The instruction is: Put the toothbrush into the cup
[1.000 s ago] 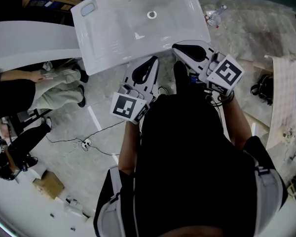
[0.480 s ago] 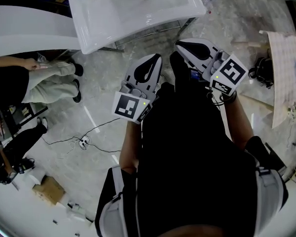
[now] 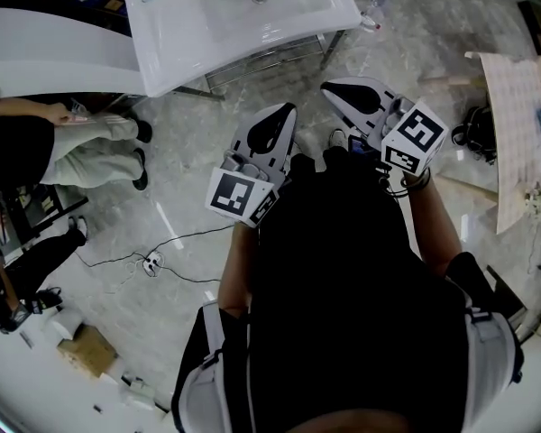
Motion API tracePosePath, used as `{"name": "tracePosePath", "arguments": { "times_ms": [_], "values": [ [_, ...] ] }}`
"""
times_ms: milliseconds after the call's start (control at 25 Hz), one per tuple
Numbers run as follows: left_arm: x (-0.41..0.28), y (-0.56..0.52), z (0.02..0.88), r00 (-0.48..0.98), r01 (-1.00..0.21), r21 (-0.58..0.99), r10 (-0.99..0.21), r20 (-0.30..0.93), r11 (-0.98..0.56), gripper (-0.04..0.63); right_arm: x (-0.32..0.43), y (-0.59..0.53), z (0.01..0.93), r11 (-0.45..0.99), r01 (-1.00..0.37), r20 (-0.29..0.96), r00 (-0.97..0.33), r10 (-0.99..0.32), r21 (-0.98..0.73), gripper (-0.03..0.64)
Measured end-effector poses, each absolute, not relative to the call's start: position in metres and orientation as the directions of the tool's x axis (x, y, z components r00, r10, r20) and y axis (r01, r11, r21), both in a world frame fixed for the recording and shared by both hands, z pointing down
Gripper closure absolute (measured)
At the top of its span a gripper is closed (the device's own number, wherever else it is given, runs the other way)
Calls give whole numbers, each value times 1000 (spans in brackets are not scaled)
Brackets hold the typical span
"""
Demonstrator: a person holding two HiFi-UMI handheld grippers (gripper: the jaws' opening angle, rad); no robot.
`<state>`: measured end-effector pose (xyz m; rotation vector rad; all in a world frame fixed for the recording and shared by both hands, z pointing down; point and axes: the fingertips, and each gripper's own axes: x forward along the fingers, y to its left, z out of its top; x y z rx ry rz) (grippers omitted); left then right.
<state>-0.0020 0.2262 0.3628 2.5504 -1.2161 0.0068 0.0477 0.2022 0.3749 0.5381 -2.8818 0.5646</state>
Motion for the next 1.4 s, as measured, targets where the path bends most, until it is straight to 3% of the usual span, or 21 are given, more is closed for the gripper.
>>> {"name": "tracePosePath", "arguments": {
  "times_ms": [400, 960, 1200, 1400],
  "values": [
    [49, 231, 358, 642, -760, 257, -752, 150, -597, 583, 77, 223, 370, 869, -366, 195, -928, -317, -333, 601],
    [60, 218, 356, 625, -774, 256, -763, 164, -579, 583, 81, 222, 364, 899, -313, 190, -945, -265, -305, 601],
    [59, 215, 356, 627, -773, 253, -761, 163, -582, 583, 81, 213, 359, 885, -342, 170, -938, -302, -315, 601],
    [59, 214, 356, 628, -771, 254, -762, 156, -584, 583, 83, 221, 372, 900, -314, 224, -941, -254, -303, 601]
  ]
}}
